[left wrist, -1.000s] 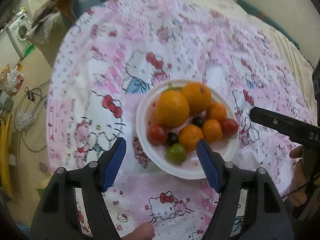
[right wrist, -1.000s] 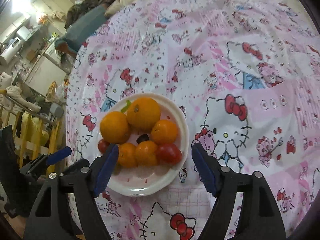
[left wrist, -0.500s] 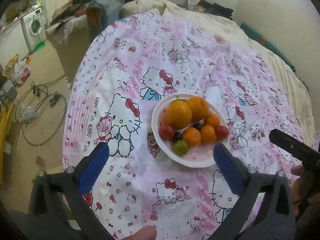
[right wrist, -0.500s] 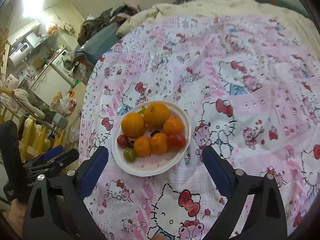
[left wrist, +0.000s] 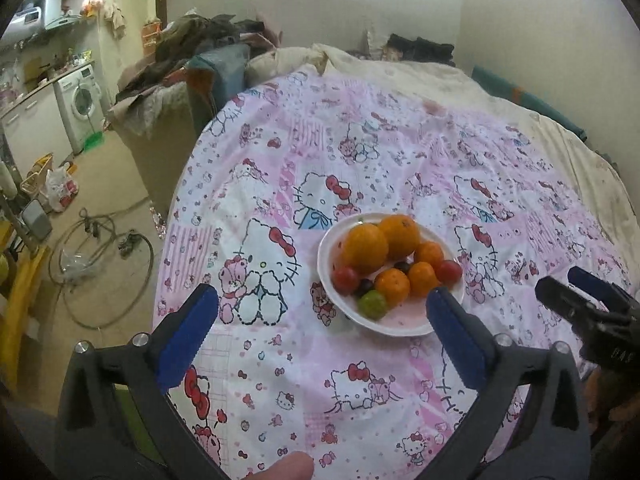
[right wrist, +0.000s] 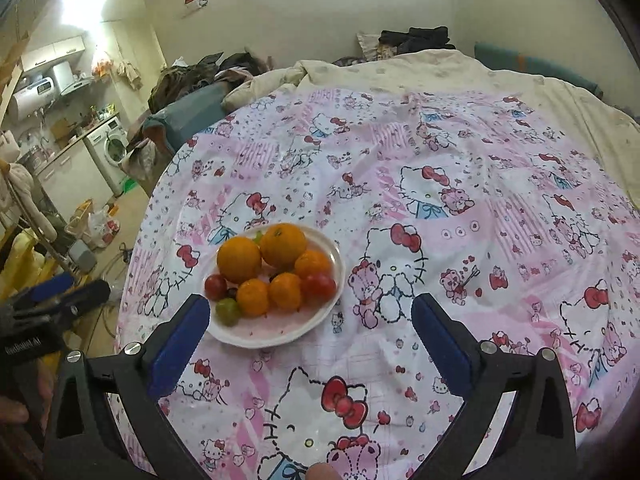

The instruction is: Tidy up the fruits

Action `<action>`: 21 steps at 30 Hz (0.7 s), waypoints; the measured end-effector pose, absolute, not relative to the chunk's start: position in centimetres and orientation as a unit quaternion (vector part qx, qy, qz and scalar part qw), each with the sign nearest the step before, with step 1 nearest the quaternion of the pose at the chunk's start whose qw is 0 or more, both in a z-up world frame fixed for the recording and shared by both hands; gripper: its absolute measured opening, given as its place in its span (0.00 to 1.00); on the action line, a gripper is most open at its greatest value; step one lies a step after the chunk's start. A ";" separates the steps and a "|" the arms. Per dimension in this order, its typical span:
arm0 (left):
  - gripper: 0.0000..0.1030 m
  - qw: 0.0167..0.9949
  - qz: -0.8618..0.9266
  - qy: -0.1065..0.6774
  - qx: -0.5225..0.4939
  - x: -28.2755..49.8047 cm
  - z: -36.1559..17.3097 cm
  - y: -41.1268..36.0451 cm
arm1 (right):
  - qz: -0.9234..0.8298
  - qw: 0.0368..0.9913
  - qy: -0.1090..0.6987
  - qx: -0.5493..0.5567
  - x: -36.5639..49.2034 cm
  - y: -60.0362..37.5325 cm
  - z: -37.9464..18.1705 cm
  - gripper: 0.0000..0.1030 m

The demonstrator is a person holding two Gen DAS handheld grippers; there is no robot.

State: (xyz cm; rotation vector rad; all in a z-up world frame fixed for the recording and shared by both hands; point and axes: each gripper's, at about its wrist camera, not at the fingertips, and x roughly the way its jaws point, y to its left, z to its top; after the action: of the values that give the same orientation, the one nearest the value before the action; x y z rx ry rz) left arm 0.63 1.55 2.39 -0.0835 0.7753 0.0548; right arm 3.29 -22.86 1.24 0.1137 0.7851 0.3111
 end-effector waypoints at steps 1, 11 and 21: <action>1.00 0.925 0.029 0.378 -0.041 0.6 2.3 1.6 | 0.149 0.911 0.380 0.051 3.3 -22.8 1.2 1.00; 1.00 0.920 0.027 0.387 -0.052 0.8 1.7 1.7 | 0.144 0.914 0.377 0.029 3.2 -21.9 0.7 1.00; 1.00 0.922 0.014 0.383 -0.049 0.6 2.0 1.1 | 0.146 0.913 0.380 0.032 3.2 -21.8 0.6 1.00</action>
State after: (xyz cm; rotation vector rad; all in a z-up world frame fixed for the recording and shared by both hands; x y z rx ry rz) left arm 0.65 1.11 1.97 -0.1002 0.7872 0.0280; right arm 3.21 -21.78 0.58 0.0669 0.7822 0.3009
